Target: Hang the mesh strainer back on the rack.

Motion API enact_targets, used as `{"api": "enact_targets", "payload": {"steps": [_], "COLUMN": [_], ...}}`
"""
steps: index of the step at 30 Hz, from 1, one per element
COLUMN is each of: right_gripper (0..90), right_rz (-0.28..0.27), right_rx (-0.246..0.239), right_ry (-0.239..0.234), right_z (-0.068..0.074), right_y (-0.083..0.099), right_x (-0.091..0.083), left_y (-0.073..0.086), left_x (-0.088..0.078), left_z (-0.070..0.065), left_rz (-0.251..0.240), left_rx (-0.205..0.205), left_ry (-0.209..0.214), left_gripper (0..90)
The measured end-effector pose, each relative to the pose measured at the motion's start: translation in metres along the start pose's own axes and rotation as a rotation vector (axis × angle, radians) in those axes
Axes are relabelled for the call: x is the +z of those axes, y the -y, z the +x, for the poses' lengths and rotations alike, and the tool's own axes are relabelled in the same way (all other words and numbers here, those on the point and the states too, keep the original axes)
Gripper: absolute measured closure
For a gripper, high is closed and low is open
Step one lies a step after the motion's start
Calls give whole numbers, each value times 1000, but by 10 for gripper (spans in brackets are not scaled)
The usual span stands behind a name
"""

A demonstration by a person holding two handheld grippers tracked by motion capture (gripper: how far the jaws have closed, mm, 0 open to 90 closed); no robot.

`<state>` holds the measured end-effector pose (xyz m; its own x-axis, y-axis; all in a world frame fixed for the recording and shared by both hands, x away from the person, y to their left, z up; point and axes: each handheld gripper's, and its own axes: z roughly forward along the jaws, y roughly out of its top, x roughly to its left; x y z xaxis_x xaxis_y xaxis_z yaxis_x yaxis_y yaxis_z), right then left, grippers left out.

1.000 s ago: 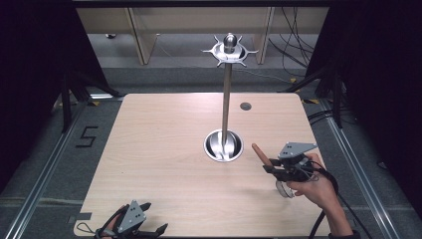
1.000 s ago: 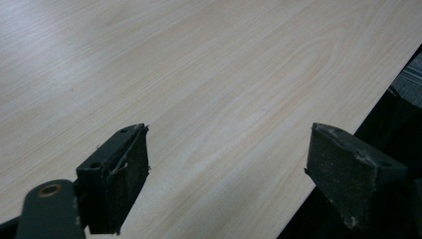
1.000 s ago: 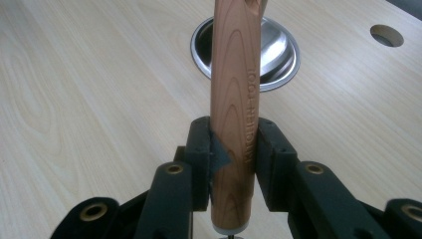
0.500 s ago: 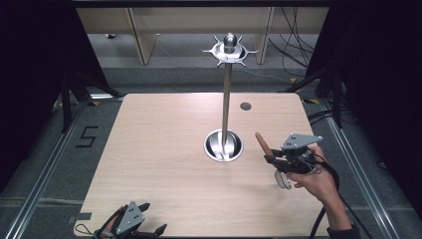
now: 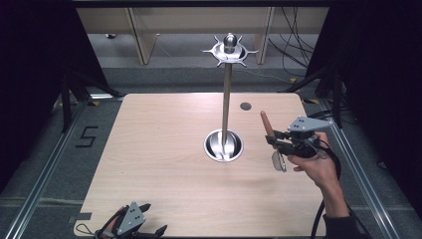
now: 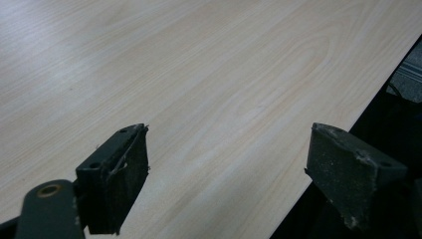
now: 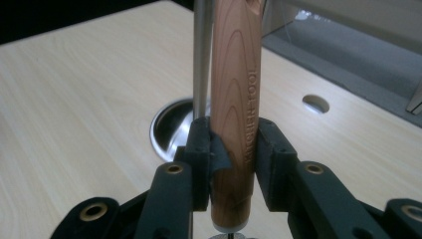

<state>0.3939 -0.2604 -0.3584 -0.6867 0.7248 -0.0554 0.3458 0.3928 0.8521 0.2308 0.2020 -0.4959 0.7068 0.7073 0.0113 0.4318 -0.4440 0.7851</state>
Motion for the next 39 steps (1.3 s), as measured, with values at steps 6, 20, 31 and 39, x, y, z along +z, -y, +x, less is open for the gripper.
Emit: {"api": "enact_targets", "payload": {"steps": [6, 20, 31, 39], "right_gripper": [713, 713, 713, 713], "right_rz": [-107, -219, -264, -259], "right_rx": [37, 35, 16, 28], "right_ry": [11, 15, 52, 67], "right_z": [-7, -25, -39, -41], "right_y": [-16, -43, -77, -102], "right_x": [-1, 2, -1, -4], "left_y": [0, 1, 1, 1], "left_x": [-1, -2, -2, -2], "left_z": [2, 0, 1, 0], "left_rz": [23, 12, 25, 10], "left_rx": [7, 5, 12, 2], "left_ry": [4, 1, 3, -1], "left_gripper": [161, 161, 161, 161]}}
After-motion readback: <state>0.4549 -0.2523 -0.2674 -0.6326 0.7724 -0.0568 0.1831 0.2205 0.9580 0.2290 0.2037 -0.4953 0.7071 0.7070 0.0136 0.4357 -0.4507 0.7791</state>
